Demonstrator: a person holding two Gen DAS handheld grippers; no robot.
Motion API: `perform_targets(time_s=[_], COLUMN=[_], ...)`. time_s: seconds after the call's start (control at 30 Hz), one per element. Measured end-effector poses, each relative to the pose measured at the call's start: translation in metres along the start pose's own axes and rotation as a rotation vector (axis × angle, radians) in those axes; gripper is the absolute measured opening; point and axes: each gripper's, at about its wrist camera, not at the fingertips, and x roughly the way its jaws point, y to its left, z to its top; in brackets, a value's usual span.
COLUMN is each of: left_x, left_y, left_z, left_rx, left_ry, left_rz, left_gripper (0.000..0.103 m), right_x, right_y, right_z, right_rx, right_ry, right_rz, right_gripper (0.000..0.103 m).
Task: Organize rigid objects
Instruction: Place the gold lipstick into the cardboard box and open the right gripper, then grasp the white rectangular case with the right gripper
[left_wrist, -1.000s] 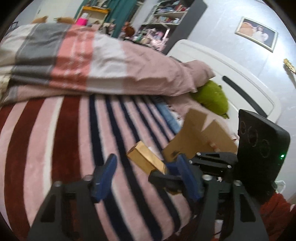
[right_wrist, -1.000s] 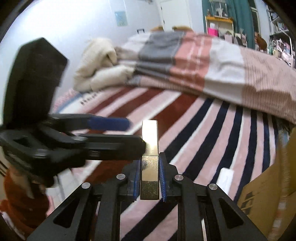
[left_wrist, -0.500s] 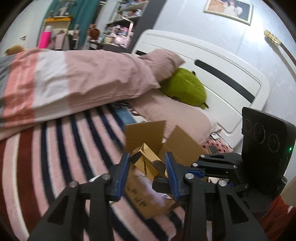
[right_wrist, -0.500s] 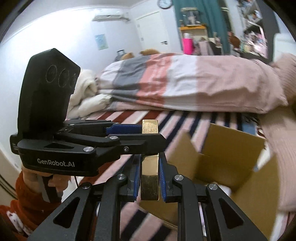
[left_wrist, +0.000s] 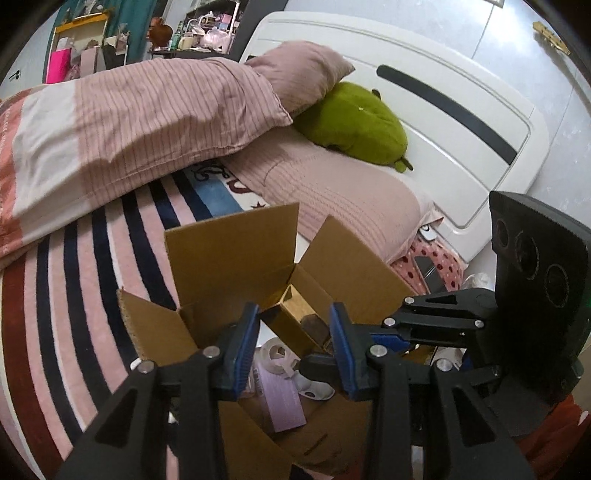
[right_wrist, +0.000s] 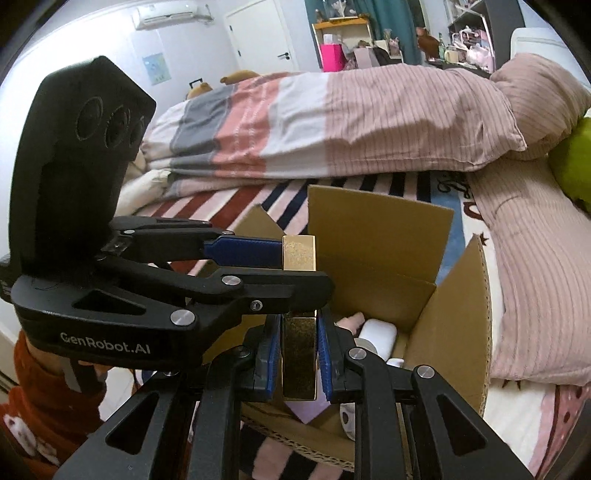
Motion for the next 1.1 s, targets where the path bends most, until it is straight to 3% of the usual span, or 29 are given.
perform_targets(time_s=[0.07, 0.17, 0.23, 0.27, 0.5, 0.7, 0.97, 1.1], left_x=[0.0, -0.008, -0.015, -0.02, -0.058, -0.092, -0.142, -0.167], left_y=[-0.002, -0.005, -0.007, -0.008, -0.002, 0.017, 0.059, 0.085], left_z=[0.0, -0.001, -0.003, -0.003, -0.011, -0.025, -0.053, -0.078], left_rx=[0.002, 0.006, 0.025, 0.033, 0.034, 0.007, -0.06, -0.087], left_ry=[0.003, -0.017, -0.033, -0.039, -0.1, -0.143, -0.216, -0.261], left_rz=[-0.003, -0.009, 0.03, 0.046, 0.104, 0.151, 0.218, 0.283], left_gripper=[0.038, 0.052, 0.062, 0.062, 0.072, 0.074, 0.074, 0.076], right_x=[0.001, 0.0, -0.003, -0.004, -0.008, -0.008, -0.002, 0.018], right_y=[0.0, 0.002, 0.004, 0.006, 0.018, 0.036, 0.093, 0.133], right_z=[-0.001, -0.001, -0.001, 0.0, 0.002, 0.005, 0.015, 0.018], right_rx=[-0.006, -0.004, -0.001, -0.008, -0.049, -0.093, -0.173, -0.225], right_ry=[0.013, 0.015, 0.004, -0.002, -0.01, -0.016, -0.053, -0.031], right_rz=[-0.048, -0.054, -0.06, -0.068, -0.09, -0.097, -0.048, -0.006], right_gripper=[0.014, 0.018, 0.038, 0.04, 0.04, 0.04, 0.04, 0.04])
